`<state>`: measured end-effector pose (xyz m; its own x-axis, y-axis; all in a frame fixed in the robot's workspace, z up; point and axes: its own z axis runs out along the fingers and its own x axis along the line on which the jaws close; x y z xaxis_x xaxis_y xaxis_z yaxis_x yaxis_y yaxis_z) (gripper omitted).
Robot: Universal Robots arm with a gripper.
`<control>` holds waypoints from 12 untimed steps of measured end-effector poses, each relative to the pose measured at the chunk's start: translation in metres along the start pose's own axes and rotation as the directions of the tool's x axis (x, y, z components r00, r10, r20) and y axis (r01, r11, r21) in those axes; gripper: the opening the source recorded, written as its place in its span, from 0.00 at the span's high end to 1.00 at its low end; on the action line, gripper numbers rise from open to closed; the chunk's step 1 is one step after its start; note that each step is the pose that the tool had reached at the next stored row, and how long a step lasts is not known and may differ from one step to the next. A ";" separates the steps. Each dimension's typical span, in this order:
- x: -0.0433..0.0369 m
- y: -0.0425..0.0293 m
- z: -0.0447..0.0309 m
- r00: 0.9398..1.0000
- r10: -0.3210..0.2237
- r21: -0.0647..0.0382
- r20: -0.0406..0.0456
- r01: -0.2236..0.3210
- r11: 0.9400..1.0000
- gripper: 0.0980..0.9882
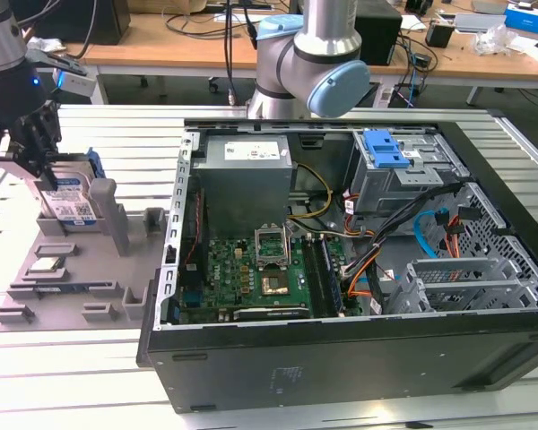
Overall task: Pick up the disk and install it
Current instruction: 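Pick up the disk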
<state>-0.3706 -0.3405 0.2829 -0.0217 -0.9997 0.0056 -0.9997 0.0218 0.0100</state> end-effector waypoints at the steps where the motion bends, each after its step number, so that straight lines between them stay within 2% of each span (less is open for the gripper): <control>1: 0.0000 0.0000 0.0001 1.000 0.000 0.000 0.000 0.000 1.000 0.70; 12: 0.0000 0.0000 0.0007 1.000 0.000 0.000 0.000 0.000 1.000 0.70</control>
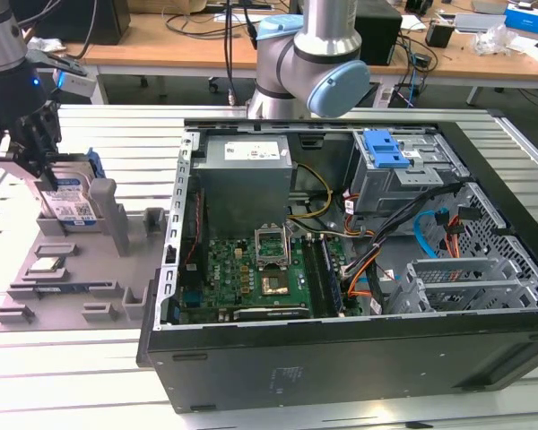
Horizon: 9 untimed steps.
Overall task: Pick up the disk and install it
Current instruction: 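Pick up the disk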
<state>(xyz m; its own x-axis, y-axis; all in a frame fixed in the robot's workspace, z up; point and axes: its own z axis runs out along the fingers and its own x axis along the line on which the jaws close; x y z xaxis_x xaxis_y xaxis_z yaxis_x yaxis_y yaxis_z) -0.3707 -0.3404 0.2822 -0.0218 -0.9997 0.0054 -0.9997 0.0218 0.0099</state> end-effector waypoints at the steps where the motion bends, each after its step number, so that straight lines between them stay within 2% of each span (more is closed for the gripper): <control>1: 0.0000 -0.0001 -0.0004 1.000 0.000 0.000 0.000 0.000 1.000 0.70; 6: 0.0000 0.0000 -0.0043 1.000 0.000 0.000 0.000 0.000 1.000 0.70; 9: 0.0000 0.0001 -0.0108 1.000 0.000 0.000 0.000 0.000 1.000 0.70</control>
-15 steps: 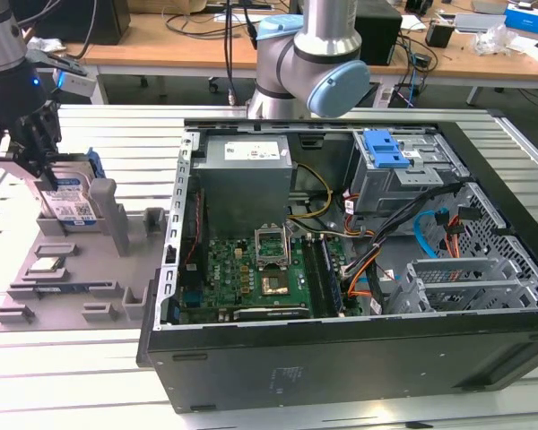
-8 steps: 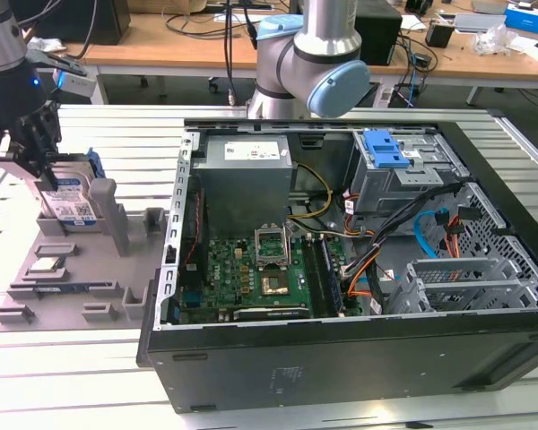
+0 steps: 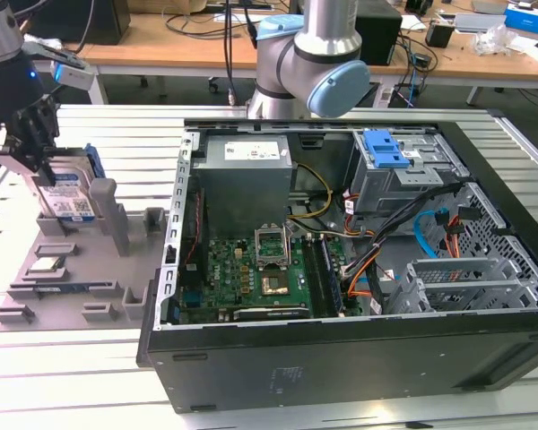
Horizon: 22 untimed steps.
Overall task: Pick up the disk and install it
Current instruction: 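Pick up the disk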
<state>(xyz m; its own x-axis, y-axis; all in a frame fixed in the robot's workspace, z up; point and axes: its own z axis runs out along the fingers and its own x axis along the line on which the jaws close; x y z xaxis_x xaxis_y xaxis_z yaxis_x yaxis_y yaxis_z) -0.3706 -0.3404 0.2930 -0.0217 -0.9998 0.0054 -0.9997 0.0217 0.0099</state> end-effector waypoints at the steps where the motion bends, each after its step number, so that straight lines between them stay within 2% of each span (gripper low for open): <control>1: 0.0000 0.0000 -0.0030 1.000 0.000 0.000 0.000 0.000 1.000 0.70; 4: 0.0000 0.0001 -0.0129 1.000 0.000 0.000 0.000 0.000 1.000 0.70; 8: 0.0001 0.0002 -0.0209 1.000 0.000 0.000 0.000 0.000 1.000 0.70; 11: 0.0001 0.0003 -0.0310 1.000 0.000 0.000 0.000 0.000 1.000 0.70; 15: 0.0001 0.0004 -0.0386 1.000 0.000 0.000 0.000 0.000 1.000 0.70; 20: 0.0001 0.0005 -0.0539 1.000 0.000 0.000 0.000 0.000 1.000 0.70; 22: 0.0001 0.0006 -0.0570 1.000 0.000 0.000 0.000 0.000 1.000 0.70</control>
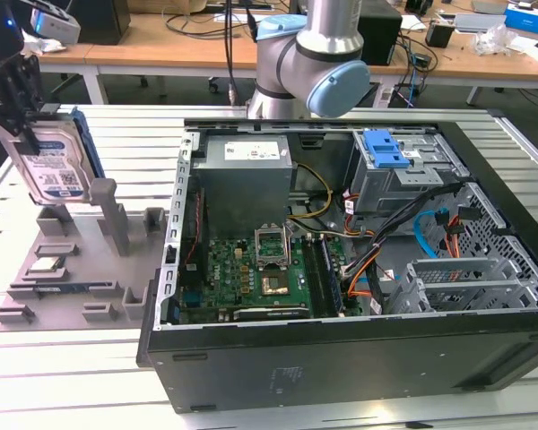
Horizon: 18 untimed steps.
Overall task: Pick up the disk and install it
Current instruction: 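Pick up the disk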
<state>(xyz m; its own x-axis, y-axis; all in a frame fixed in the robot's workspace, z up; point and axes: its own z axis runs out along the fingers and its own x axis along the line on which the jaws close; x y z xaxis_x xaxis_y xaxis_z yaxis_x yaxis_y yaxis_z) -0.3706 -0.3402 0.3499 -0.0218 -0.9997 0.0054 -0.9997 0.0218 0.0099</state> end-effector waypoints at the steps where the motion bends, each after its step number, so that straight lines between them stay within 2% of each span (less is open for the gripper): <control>1: 0.0000 0.0000 -0.0014 1.000 0.000 0.000 0.000 0.000 1.000 0.70; 18: -0.0001 0.0001 -0.0257 1.000 0.000 0.000 0.000 0.000 1.000 0.70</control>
<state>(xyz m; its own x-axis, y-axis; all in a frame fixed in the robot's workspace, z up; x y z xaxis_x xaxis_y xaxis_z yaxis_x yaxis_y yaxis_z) -0.3705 -0.3400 0.3757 -0.0217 -0.9997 0.0054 -0.9997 0.0218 0.0101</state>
